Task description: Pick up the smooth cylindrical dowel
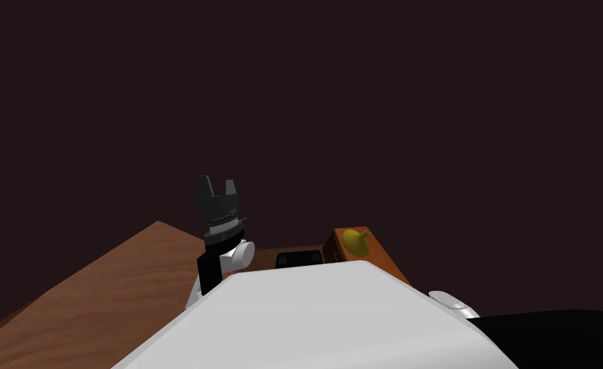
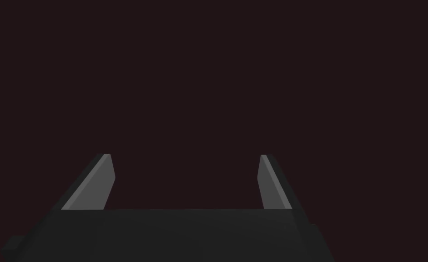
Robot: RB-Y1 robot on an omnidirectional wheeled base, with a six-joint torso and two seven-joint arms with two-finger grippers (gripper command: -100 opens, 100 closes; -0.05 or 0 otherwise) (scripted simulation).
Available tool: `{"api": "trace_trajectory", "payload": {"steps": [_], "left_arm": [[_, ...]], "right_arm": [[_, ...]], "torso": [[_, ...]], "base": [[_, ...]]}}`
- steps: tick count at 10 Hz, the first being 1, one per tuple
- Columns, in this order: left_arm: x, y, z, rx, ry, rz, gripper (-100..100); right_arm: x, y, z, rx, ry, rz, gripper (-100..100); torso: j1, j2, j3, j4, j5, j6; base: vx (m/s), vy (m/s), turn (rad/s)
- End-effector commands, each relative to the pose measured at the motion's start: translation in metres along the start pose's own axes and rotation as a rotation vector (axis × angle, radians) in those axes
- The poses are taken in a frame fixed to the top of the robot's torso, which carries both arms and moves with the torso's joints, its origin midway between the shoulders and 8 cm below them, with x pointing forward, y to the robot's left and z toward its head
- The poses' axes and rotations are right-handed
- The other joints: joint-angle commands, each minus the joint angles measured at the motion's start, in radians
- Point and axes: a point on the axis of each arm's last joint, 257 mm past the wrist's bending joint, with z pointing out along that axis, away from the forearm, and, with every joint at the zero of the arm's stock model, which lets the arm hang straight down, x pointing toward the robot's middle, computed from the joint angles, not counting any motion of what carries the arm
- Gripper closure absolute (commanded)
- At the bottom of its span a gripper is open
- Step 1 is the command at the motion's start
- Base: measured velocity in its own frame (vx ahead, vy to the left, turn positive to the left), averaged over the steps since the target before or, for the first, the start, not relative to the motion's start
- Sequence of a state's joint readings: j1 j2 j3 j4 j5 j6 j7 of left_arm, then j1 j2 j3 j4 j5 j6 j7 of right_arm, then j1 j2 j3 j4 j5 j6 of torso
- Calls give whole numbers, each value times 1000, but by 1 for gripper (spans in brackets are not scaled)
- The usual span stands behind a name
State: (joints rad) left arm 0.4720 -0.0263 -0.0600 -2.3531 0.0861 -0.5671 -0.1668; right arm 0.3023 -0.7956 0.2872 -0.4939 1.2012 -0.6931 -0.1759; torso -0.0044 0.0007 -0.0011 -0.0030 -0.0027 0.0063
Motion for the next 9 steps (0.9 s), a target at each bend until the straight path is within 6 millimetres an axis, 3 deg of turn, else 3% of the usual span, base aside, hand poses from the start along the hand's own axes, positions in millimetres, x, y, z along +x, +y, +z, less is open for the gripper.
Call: {"api": "trace_trajectory", "payload": {"steps": [1,3,6,7,8,9], "left_arm": [[0,0,0,0,0,0,0],[0,0,0,0,0,0,0],[0,0,0,0,0,0,0],[0,0,0,0,0,0,0],[0,0,0,0,0,0,0],[0,0,0,0,0,0,0]], "right_arm": [[44,-5,-7,8,85,24,-100],[68,-12,-14,22,127,34,-100],[62,-8,-12,14,117,28,-100],[61,-8,-11,14,116,32,0],[67,3,0,18,115,39,-100],[61,6,2,10,105,30,-100]], "torso": [[0,0,0,0,0,0],[0,0,0,0,0,0],[1,3,1,0,0,1],[1,3,1,0,0,1],[1,3,1,0,0,1],[-1,3,1,0,0,1]], "base": [[29,-3,224],[22,-1,147],[0,0,-17],[0,0,0],[8,-28,73],[11,-46,35]]}}
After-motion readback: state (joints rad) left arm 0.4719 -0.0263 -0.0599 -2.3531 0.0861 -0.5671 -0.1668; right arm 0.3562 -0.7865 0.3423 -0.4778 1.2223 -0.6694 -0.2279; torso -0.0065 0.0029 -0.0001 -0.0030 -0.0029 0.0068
